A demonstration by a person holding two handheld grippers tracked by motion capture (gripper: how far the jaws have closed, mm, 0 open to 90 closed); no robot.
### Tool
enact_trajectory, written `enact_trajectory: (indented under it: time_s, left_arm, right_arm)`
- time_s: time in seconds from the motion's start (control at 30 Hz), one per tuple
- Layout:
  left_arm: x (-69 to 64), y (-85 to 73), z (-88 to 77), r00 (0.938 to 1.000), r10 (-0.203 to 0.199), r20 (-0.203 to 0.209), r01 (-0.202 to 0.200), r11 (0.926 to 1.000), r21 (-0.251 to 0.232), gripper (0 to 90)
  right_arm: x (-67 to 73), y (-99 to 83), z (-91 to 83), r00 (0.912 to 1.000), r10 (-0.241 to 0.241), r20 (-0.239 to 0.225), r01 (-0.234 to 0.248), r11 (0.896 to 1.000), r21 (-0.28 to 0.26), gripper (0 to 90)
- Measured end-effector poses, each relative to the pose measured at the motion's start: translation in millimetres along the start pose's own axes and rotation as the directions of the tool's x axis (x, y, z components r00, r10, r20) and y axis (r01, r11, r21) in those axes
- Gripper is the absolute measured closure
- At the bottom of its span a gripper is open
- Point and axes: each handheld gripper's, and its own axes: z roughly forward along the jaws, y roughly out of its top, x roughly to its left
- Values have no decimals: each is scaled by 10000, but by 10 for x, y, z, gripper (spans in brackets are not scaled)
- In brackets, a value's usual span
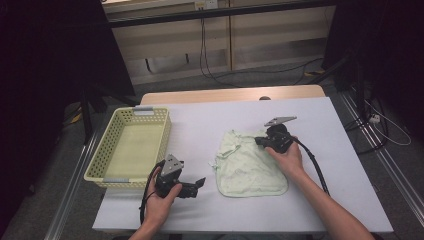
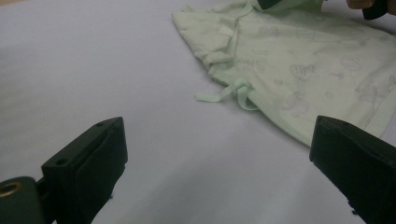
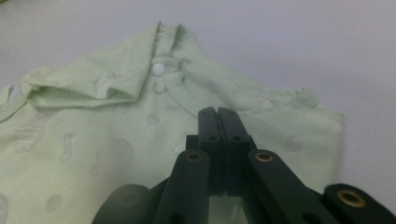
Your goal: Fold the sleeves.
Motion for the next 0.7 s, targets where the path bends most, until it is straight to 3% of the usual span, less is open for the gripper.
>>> enact_trajectory:
  time_s: [0.23, 0.3, 0.43, 0.5, 0.7]
  left_arm:
    - [-5, -1, 7, 10000, 35, 21, -35, 10000, 33, 44]
    - [-3, -1, 5, 10000, 13, 26, -13, 10000, 26, 44]
    - [1, -2, 9, 10000, -30, 28, 30, 10000, 49, 44]
    - [-1, -1, 11, 10000, -3, 45, 3, 10000, 61, 44]
    - [-6, -1, 5, 10000, 15, 59, -15, 10000, 11, 44]
  right_arm:
    - [25, -12, 38, 9998, -130, -116, 131, 9998, 135, 884]
    - [9, -8, 23, 9995, 104, -291, -103, 9999, 37, 826]
    - [-25, 42, -105, 9979, 308, -570, -335, 9984, -464, 737]
    - [-47, 55, -179, 9980, 399, -489, -428, 9973, -600, 686]
    - [-98, -10, -324, 9988, 415, -275, -430, 9975, -565, 641]
